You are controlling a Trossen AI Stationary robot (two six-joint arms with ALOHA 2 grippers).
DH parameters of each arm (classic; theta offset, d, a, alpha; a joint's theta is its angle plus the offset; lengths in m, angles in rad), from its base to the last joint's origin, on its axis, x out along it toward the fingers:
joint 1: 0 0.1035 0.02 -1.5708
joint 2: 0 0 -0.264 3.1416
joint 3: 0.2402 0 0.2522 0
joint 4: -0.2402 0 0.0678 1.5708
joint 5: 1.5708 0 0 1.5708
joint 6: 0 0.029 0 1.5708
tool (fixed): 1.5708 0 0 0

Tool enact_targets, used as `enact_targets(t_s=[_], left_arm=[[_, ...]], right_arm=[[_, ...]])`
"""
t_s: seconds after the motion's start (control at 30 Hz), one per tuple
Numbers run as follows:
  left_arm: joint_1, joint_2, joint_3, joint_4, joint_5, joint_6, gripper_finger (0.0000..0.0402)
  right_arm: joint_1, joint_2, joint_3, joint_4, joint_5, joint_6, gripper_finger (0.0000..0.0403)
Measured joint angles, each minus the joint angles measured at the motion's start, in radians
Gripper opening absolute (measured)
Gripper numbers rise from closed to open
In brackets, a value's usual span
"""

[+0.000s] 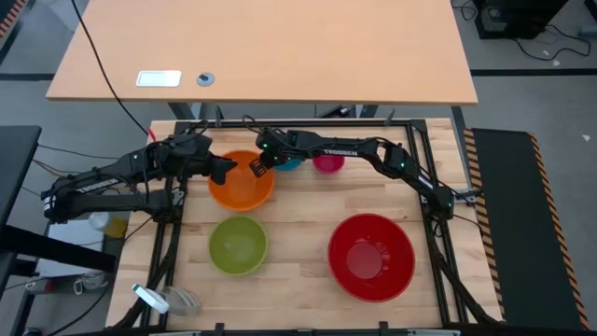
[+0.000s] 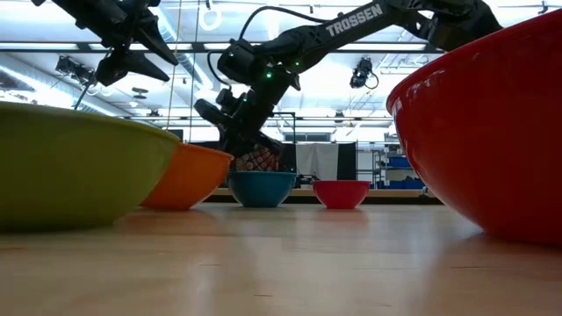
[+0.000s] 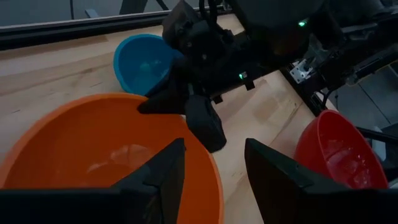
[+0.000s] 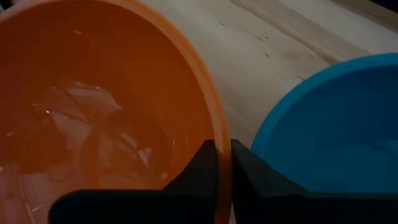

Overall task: Nest bowls inside each other
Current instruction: Stack the orange bowl on top of the red bowl

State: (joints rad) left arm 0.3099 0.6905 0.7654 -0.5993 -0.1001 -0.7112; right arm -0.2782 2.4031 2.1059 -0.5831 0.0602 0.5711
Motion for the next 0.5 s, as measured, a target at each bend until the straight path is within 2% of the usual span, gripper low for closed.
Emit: enact_targets(t_s=[0.3, 0.5], left_arm=[[0.0, -0.043, 0.0, -0.024, -0.017, 0.046, 0.0175], [0.002, -0.046, 0.0, -0.017, -0.037, 0.092, 0.0205]], right_arm=[[-0.02, -0.03, 0.04, -0.035, -0.03, -0.014, 0.0031], [-0.021, -0.094, 0.086, -0.153, -0.031, -0.088, 0.0031]])
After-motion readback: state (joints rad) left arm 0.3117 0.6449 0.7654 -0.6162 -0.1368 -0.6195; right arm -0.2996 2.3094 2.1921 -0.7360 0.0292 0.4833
